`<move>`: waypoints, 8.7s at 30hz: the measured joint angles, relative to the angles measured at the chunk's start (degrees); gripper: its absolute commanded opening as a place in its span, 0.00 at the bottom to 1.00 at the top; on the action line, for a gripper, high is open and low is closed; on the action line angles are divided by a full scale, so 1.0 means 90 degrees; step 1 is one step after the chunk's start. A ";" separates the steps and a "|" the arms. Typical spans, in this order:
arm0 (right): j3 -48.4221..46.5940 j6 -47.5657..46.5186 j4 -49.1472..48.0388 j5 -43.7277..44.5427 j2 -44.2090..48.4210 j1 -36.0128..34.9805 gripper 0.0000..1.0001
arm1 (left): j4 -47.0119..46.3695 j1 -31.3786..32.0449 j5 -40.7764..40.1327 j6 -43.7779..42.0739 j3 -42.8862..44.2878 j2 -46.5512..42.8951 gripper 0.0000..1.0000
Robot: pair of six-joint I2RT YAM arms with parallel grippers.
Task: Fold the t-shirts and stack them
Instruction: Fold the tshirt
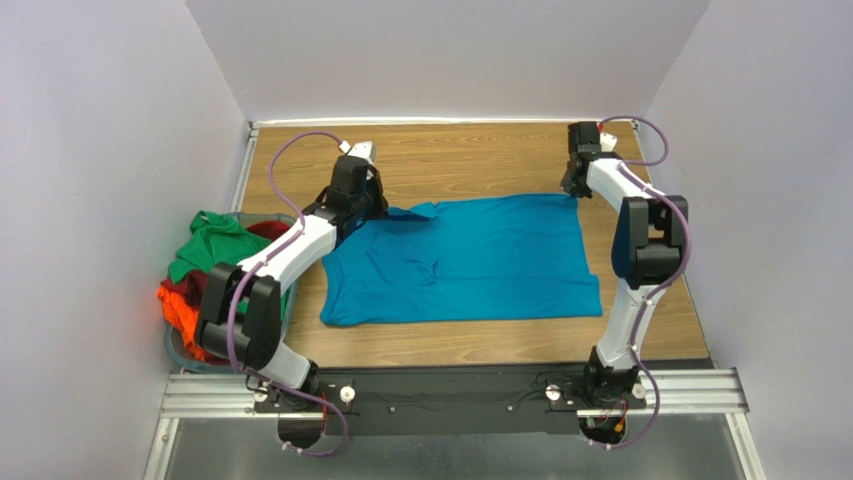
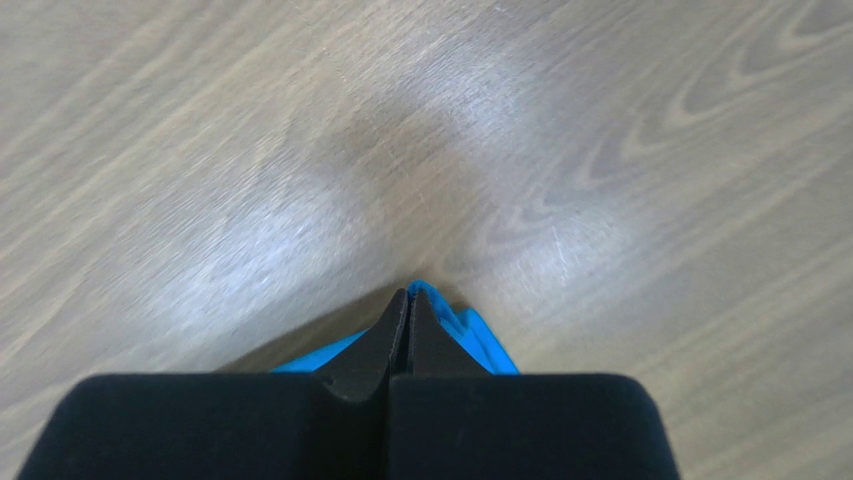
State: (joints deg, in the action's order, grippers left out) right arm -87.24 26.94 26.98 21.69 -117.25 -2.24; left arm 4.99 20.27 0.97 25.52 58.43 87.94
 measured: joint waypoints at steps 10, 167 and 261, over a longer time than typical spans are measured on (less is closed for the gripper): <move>0.0913 -0.0002 -0.0032 -0.0168 0.1294 0.0000 0.01 | 0.0085 0.0012 0.0000 0.0355 -0.0845 -0.1265 0.00; 0.2761 -0.1615 -0.0799 -0.0874 0.2283 -0.6436 0.64 | 0.3526 0.0357 0.0182 0.3276 -0.3201 -0.4881 0.95; 0.2686 0.1100 -0.0406 -0.0539 0.3172 -0.5102 1.00 | 0.0505 0.0338 -0.0019 0.2016 -0.2606 -0.1885 0.98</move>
State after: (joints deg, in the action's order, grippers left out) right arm -63.07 36.84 23.33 16.84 -88.71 -48.16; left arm 9.54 23.31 0.80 43.66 34.98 70.98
